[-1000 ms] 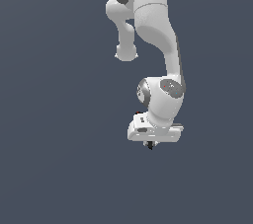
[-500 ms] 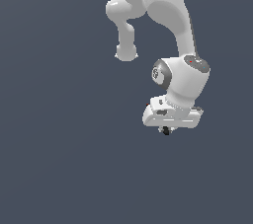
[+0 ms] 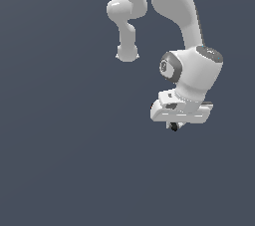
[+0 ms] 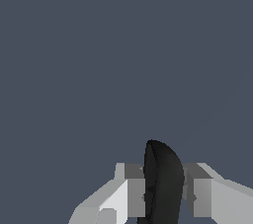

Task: Pick up the object and move it to a goal position.

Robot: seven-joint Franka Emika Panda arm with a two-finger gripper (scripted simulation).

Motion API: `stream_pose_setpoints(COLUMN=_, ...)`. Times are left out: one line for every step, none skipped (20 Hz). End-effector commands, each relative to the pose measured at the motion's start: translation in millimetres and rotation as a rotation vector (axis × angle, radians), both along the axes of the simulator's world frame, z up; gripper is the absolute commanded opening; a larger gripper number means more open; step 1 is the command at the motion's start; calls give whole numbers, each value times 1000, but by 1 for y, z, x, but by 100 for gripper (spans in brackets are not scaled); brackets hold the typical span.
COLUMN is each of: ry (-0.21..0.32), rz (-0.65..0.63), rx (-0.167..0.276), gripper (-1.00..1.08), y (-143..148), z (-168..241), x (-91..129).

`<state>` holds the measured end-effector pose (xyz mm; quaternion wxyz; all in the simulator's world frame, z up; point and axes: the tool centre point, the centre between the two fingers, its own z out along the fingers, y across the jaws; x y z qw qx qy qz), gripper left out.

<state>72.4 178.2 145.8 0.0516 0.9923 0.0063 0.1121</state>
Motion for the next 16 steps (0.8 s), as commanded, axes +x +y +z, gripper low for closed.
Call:
stream_pose_setpoints(ry=-2, rz=-2, rx=0, gripper=-100, y=-1, z=1, x=2)
stream_pose_setpoints(ry=-2, rz=-2, rx=0, gripper=-100, y=-2, z=0, x=2)
stream_pose_setpoints(ry=1, rz=-1, rx=-1, gripper=-100, y=-1, z=-1, x=1)
stream_pose_setpoints(ry=1, rz=-1, rx=-1, gripper=-100, y=-1, z=-1, x=0)
stream_pose_setpoints(ry=1, rz=-1, rx=-1, gripper=-100, y=-1, z=0, x=0)
stream_pose_setpoints(ry=1, rz=-1, rx=-1, gripper=-100, y=0, z=2, x=0)
stream_pose_setpoints(ry=1, rz=-1, rx=-1, gripper=-100, y=0, z=5, x=-1)
stream_pose_setpoints(ry=1, rz=-1, rx=-1, gripper=-100, y=1, z=8, x=-2)
stream_pose_setpoints(ry=1, rz=-1, rx=-1, gripper=-100, y=2, z=11, x=-3)
stream_pose_setpoints(ry=1, rz=-1, rx=-1, gripper=-100, y=3, z=16, x=-4)
stream_pose_setpoints(ry=1, rz=-1, rx=-1, gripper=-100, y=4, z=21, x=-5)
stream_pose_setpoints(ry=1, rz=-1, rx=-1, gripper=-100, y=5, z=27, x=-6)
stream_pose_setpoints(ry=1, rz=-1, rx=-1, gripper=-100, y=6, z=32, x=-8)
stream_pose_setpoints(ry=1, rz=-1, rx=-1, gripper=-100, y=7, z=37, x=-9)
stream_pose_setpoints(ry=1, rz=-1, rx=-1, gripper=-100, y=8, z=41, x=-10)
stream_pose_setpoints(ry=1, rz=-1, rx=-1, gripper=-100, y=9, z=45, x=-11)
